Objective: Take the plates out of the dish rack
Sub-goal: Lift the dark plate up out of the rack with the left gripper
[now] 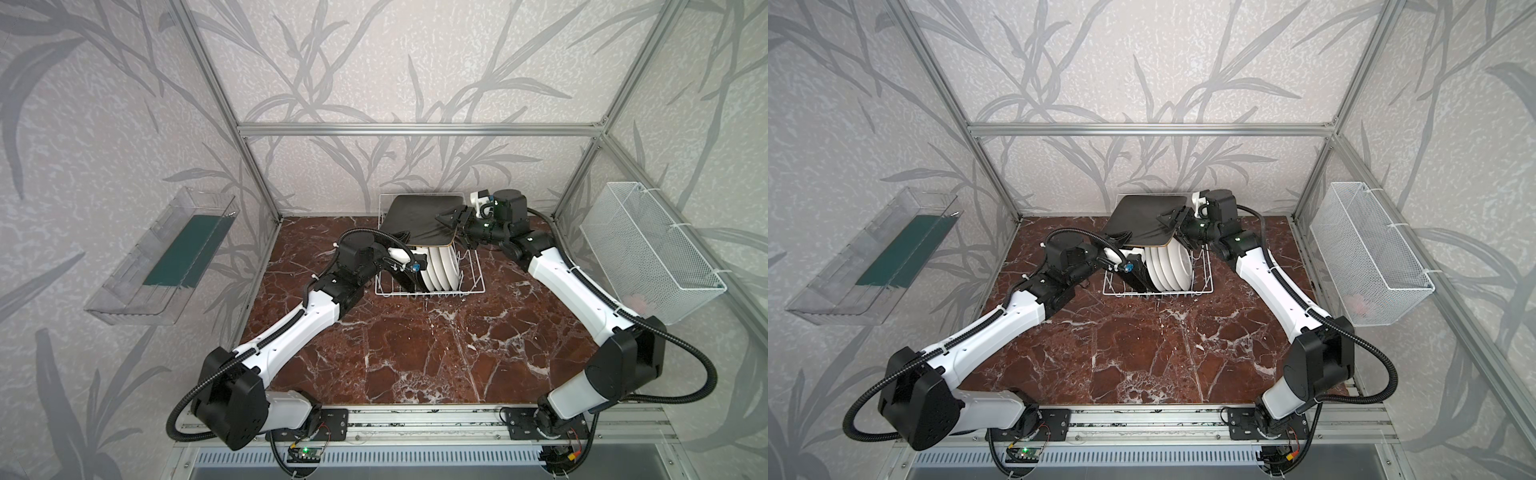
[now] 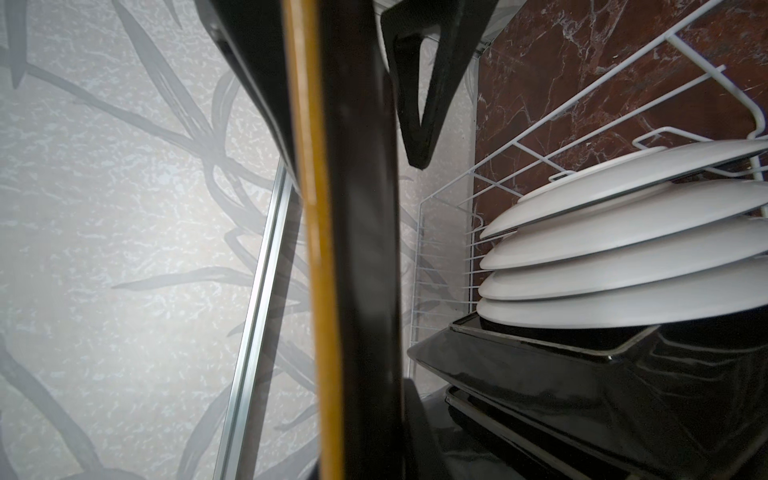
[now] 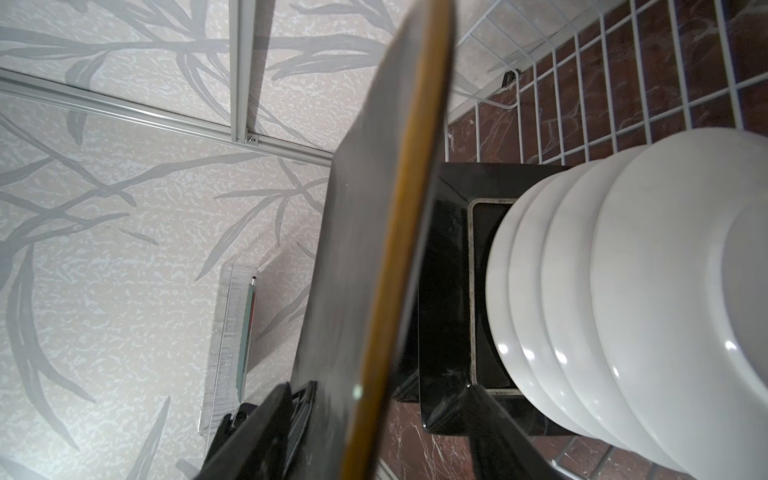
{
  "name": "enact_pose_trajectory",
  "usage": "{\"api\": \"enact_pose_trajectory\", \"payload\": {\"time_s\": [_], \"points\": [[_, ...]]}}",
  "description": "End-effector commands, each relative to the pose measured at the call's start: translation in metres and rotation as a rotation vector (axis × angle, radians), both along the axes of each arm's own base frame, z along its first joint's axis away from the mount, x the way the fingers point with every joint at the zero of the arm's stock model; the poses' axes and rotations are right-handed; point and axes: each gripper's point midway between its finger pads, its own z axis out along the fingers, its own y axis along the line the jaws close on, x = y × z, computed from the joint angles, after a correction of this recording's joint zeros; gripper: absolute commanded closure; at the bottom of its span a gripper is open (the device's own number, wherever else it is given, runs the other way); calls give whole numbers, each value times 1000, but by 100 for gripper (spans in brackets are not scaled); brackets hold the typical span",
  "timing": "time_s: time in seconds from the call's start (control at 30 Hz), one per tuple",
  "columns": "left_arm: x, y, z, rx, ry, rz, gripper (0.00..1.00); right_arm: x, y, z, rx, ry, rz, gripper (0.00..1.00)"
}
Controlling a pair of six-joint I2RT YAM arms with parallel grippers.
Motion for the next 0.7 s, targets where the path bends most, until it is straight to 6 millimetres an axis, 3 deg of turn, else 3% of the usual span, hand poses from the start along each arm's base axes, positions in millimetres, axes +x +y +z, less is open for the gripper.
{"api": "enact_pose_trajectory", "payload": {"time_s": [0.0,0.27,0.57,0.67], "points": [[-6,-2,80,-125,-249,-12,100,6,6,1,20,-20,-1,42],[-1,-3,66,-102,-221,3,100,6,9,4,49,-17,9,67],[3,-3,66,-110,-220,18,100,4,12,8,69,-29,31,86],[5,-3,63,-100,-226,28,100,5,10,13,82,-43,30,96]]}}
